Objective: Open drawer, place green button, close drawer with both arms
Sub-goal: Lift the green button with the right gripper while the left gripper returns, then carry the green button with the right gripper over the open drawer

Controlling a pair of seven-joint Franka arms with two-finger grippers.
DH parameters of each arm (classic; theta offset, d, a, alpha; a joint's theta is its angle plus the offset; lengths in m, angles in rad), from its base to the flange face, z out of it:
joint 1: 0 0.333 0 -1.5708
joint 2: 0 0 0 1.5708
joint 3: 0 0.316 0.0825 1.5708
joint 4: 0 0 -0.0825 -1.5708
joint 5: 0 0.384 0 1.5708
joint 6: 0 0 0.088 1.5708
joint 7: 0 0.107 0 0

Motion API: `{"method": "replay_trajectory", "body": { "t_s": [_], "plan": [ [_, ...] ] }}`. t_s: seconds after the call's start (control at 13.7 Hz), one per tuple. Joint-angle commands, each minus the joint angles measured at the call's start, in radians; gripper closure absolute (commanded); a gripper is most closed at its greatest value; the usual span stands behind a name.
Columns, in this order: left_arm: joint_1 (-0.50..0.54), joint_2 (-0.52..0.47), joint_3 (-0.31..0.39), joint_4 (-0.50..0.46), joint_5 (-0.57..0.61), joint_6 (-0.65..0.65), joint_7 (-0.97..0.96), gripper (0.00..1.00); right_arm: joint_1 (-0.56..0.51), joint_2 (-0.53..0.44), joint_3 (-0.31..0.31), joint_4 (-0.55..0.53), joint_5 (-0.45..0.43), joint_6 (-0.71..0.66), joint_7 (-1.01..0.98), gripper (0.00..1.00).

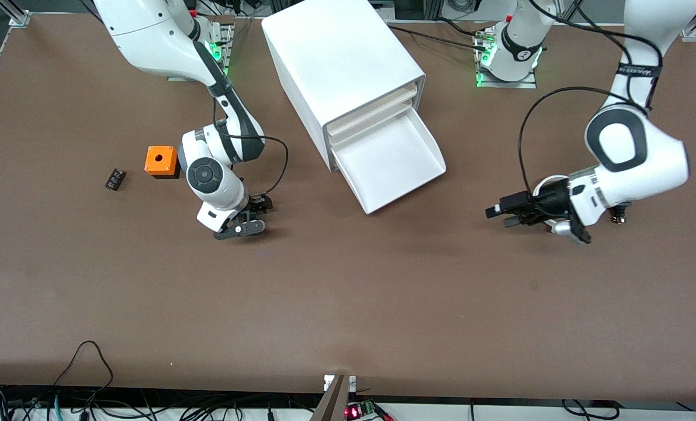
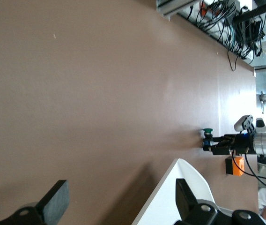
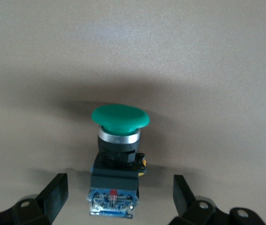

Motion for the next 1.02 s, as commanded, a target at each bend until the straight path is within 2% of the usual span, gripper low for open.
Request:
{"method": "replay_trajectory", "body": {
  "t_s": [0.0,0.07,0.15,0.29,0.44,0.66,0.95],
  "plan": [
    [0.022,-0.118,0.004,-0.011,0.2,0.007,-0.014,0.0,0.0,-0.001,0.003,-0.002,0.01,0.013,0.09,0.04],
    [0.023,-0.146,0.034,0.023,0.302,-0.068,-0.016,0.0,0.0,0.002,0.002,-0.001,0.008,0.014,0.091,0.07],
    [0.022,-0.167,0.078,0.07,0.37,-0.17,-0.02,0.0,0.0,0.004,0.003,-0.001,0.004,0.014,0.087,0.14],
    [0.022,-0.207,0.129,0.147,0.497,-0.326,-0.032,0.0,0.0,0.002,0.003,0.005,0.002,0.013,0.079,0.38],
    [0.019,-0.21,0.145,0.254,0.629,-0.439,-0.115,0.0,0.0,0.004,0.003,0.007,0.002,0.013,0.079,0.52],
    [-0.024,-0.212,0.13,0.345,0.821,-0.527,-0.305,0.0,0.0,0.002,0.003,0.013,0.001,0.013,0.075,0.63],
    [-0.078,-0.223,0.093,0.376,0.96,-0.565,-0.557,0.0,0.0,-0.021,0.003,0.054,-0.004,0.005,0.037,0.66]
  ]
}}
